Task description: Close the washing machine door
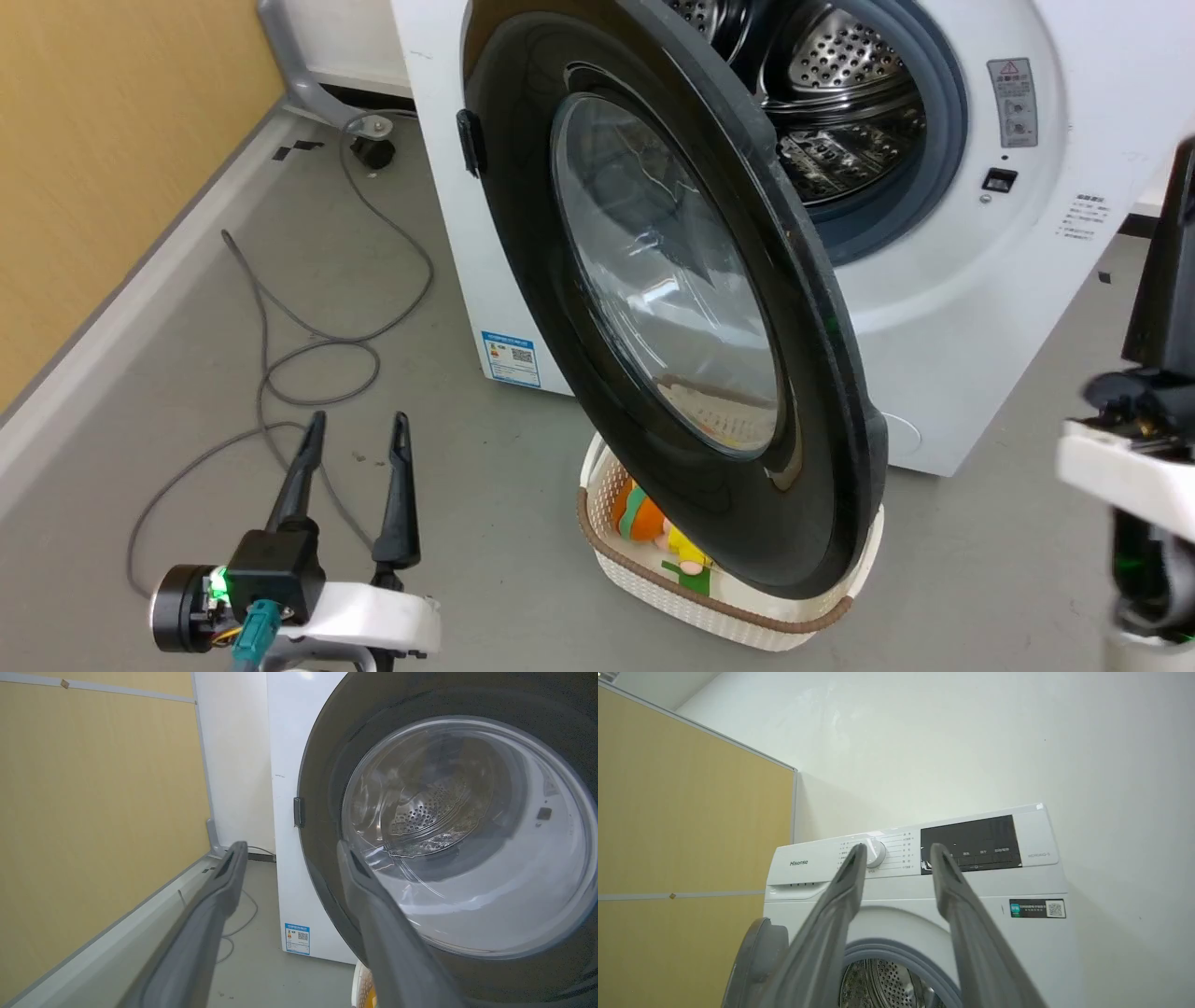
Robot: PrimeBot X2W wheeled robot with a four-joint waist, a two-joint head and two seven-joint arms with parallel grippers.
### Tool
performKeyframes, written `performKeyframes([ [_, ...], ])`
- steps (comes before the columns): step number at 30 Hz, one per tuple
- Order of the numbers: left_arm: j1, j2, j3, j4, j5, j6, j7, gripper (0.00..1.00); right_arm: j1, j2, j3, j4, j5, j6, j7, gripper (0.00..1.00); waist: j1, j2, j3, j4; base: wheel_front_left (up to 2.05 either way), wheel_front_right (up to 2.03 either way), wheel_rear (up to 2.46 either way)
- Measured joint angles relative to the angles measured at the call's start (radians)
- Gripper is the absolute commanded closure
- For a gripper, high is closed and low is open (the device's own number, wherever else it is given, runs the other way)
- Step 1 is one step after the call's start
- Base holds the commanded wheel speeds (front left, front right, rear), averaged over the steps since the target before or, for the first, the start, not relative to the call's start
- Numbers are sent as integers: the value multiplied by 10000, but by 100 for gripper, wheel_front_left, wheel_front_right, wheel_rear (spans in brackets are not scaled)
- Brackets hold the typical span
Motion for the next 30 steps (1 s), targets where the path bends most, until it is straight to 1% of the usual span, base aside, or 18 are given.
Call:
performKeyframes([
  [2,43,-98,63,23,117,-100,0,0,-138,-23,575,-247,422,-2,0,100,0,0,-5,31,0,0,0],
  [4,58,-165,157,44,219,-196,0,0,-290,-221,1273,-533,786,0,0,100,0,0,-2,41,0,0,0],
  [5,58,-238,267,63,297,-276,0,0,-438,-548,1965,-802,1118,0,0,100,0,0,1,39,0,0,0],
  [9,62,-368,441,90,431,-380,0,0,-526,-1365,3590,-1124,1793,0,0,100,0,0,-6,-5,0,0,0],
  [15,134,-502,665,77,587,-497,0,0,-580,-2280,5559,-1204,2569,0,0,100,0,0,5,-170,0,0,0],
  [18,148,-600,744,54,658,-523,0,0,-633,-2823,6638,-899,2418,0,0,100,1,0,30,-259,0,0,0],
  [23,150,-685,857,-17,773,-539,0,0,-594,-3139,8008,33,2282,0,0,100,0,0,89,-377,0,0,0],
  [27,150,-717,926,-65,823,-608,0,0,-350,-3254,8462,1045,2000,0,2,100,1,0,190,-436,0,0,0],
  [30,149,-757,949,-90,825,-608,0,0,-27,-3267,8374,1764,1944,0,2,100,1,0,286,-464,0,0,0],
])
